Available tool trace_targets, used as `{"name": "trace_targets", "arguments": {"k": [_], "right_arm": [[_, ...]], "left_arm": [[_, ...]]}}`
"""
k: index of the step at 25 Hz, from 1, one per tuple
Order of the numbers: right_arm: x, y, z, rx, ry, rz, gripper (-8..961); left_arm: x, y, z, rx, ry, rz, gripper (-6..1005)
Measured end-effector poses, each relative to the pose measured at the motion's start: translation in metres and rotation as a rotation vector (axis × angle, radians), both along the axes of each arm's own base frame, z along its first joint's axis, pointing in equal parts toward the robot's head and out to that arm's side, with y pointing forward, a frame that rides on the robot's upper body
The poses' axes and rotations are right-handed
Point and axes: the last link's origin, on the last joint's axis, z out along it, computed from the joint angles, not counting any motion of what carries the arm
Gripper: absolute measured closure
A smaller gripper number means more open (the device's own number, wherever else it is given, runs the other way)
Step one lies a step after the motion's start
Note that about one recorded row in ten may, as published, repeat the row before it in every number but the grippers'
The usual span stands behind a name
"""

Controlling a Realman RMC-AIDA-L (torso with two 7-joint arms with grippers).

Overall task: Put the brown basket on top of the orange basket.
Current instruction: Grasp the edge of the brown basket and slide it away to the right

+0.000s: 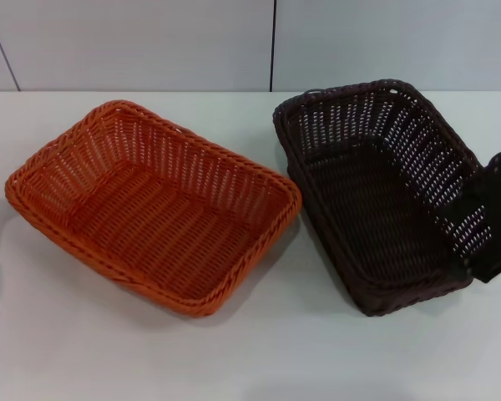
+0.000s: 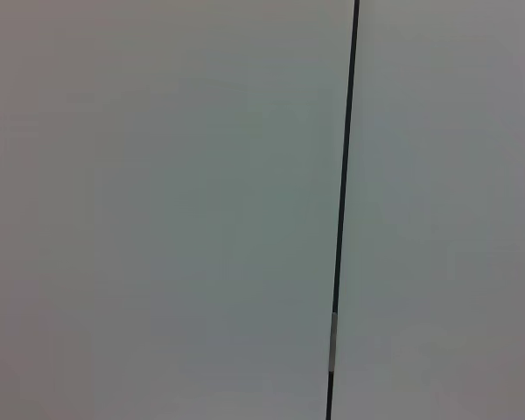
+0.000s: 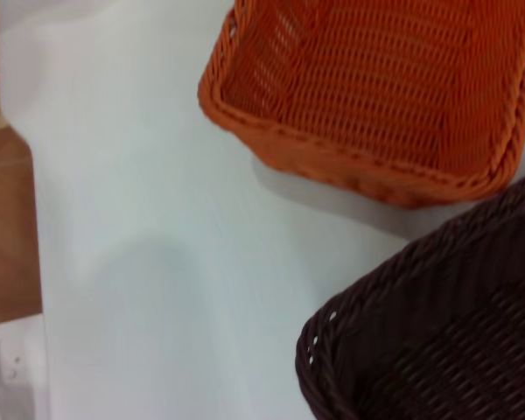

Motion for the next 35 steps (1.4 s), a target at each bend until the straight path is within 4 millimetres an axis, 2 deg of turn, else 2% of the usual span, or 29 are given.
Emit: {"name": "trace_targets", "arguments": {"k": [17, 25, 35], "right_arm": [[0.008, 0.002, -0.013, -0.042, -0.023, -0.010, 168], [0.010, -0.003, -0.031, -0.103, -0.075, 0.008, 168], [0.016, 0.002, -0.049, -0.085, -0.180, 0.031, 168]], "left_arm": [[-0.015, -0.007, 0.022, 0.103, 0.030, 0.076, 190], [-0.016, -0.007, 0.023, 0.108, 0.028, 0.080, 189], [-0.022, -0.012, 0.025, 0.117, 0.020, 0.096, 190]]}}
